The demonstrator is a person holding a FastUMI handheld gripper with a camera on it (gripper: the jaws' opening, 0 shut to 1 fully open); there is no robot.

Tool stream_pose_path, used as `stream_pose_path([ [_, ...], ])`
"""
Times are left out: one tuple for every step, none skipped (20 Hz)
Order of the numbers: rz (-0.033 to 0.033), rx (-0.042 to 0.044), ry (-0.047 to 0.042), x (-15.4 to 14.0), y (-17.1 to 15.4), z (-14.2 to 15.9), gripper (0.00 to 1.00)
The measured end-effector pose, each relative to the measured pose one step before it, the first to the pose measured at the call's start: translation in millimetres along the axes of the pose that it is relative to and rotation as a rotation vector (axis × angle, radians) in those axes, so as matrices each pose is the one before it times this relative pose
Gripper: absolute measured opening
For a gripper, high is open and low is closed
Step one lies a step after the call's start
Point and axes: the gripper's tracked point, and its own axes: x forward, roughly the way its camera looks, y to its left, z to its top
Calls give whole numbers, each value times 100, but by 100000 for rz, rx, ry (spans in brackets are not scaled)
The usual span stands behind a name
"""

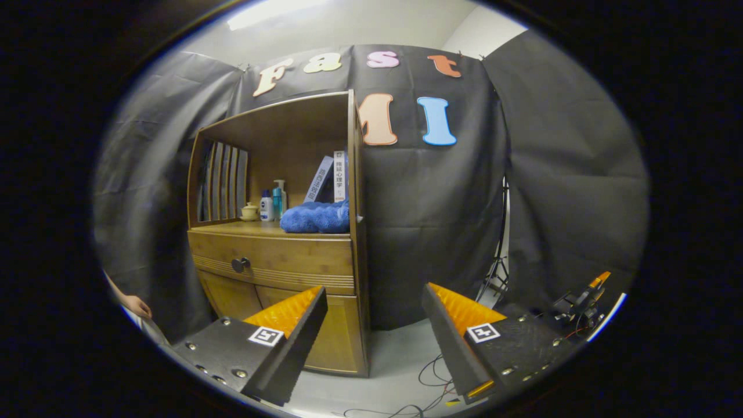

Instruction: Pull open the drawer, take out the items inside it, and place them on the countertop above the cabinet.

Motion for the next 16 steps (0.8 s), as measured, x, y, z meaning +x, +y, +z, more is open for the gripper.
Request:
stream_pose_path([
  [-14, 1, -13, 66, -26, -99, 99],
  [-7, -4, -10, 16, 5, 43, 99],
  [18, -8, -46, -30, 17, -33, 99],
  [-15, -3, -12, 32, -15, 56, 99],
  [-12, 7, 3, 19, 20, -48, 99],
  [-11, -108, 535, 38, 3, -51, 99],
  [-131, 146, -368, -107, -48, 47, 99],
  [107, 57, 134, 580, 90, 102, 99],
  [208, -693, 330, -632, -31, -314, 99],
  [-204, 1080, -480, -179, -250, 314, 99],
  [99, -52, -263, 84, 305, -184, 99],
  [28, -178, 192, -4, 36, 221, 99],
  [180, -577, -123, 253, -79, -131, 99],
  [-199, 541, -289, -25, -153, 106, 99],
  [93, -262, -175, -9, 209, 11, 99],
  [-43, -69, 364, 25, -44, -64, 99],
])
